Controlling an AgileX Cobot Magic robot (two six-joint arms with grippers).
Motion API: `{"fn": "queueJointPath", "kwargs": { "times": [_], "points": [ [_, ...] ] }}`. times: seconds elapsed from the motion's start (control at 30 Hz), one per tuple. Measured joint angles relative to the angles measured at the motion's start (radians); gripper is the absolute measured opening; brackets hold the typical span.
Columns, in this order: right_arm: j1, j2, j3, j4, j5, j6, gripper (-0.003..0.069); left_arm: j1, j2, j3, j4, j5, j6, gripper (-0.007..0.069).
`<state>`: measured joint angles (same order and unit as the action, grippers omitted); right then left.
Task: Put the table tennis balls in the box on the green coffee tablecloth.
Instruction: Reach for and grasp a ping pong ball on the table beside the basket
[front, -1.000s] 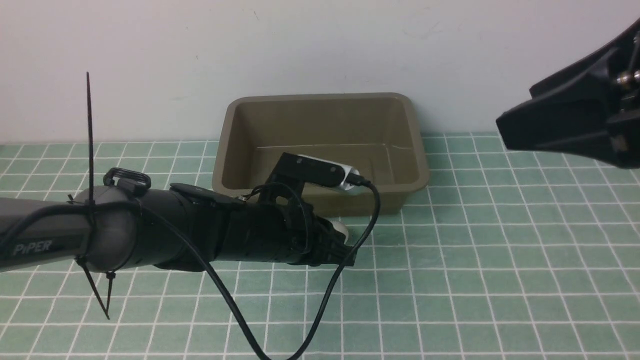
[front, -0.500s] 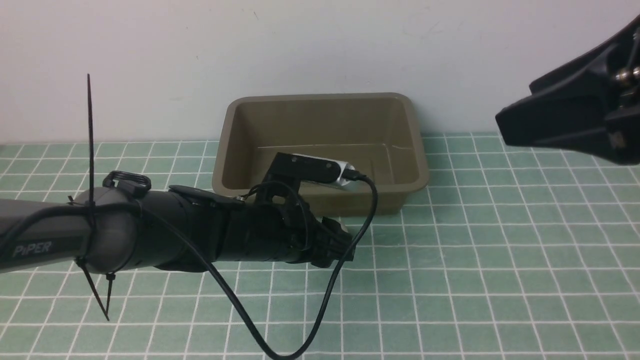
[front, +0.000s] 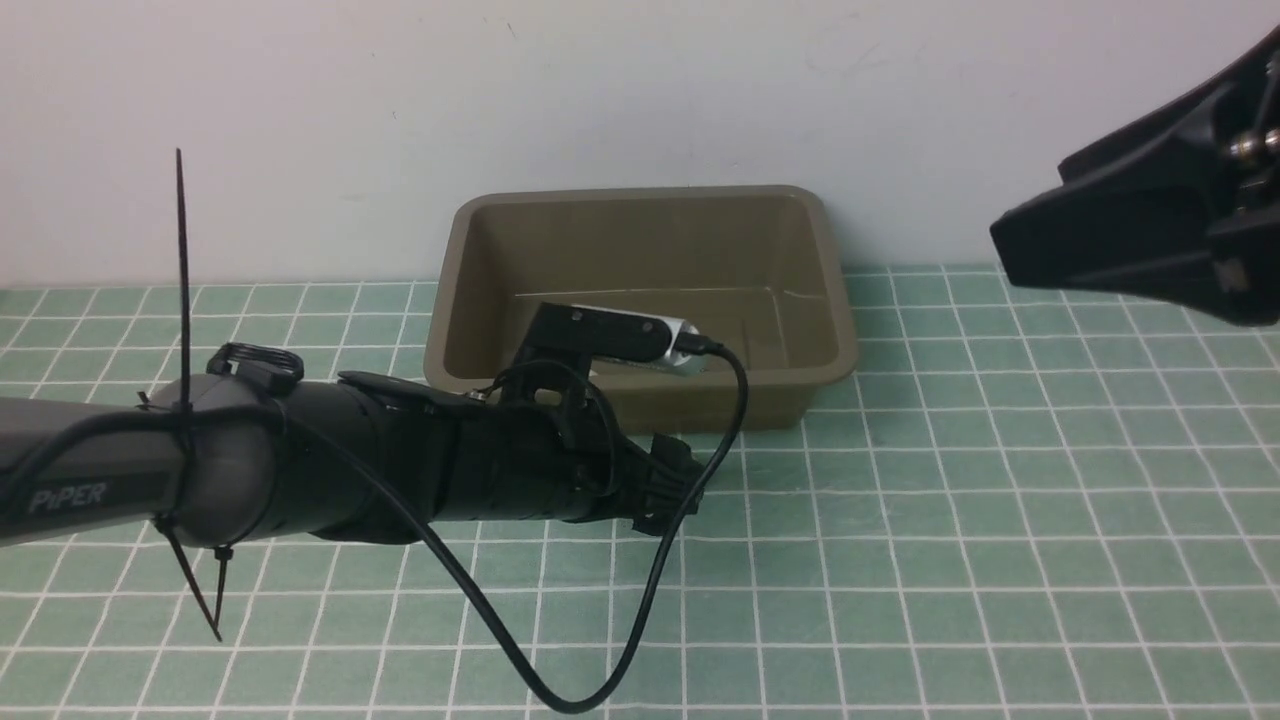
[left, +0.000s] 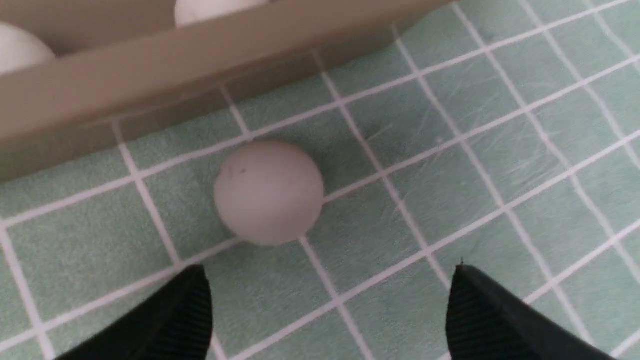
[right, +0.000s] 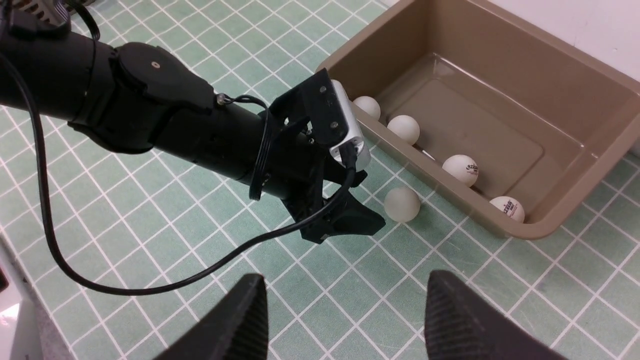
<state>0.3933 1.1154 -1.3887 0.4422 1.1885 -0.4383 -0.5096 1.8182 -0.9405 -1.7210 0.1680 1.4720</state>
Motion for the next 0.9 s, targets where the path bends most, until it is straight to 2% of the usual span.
{"fn": "queueJointPath", "kwargs": {
  "times": [0.9],
  "points": [
    [0.000, 0.000, 0.000, 0.000, -0.003, 0.000, 0.0388, 0.000, 0.162, -0.148, -0.001, -0.012, 0.000, 0.0566]
  ]
}}
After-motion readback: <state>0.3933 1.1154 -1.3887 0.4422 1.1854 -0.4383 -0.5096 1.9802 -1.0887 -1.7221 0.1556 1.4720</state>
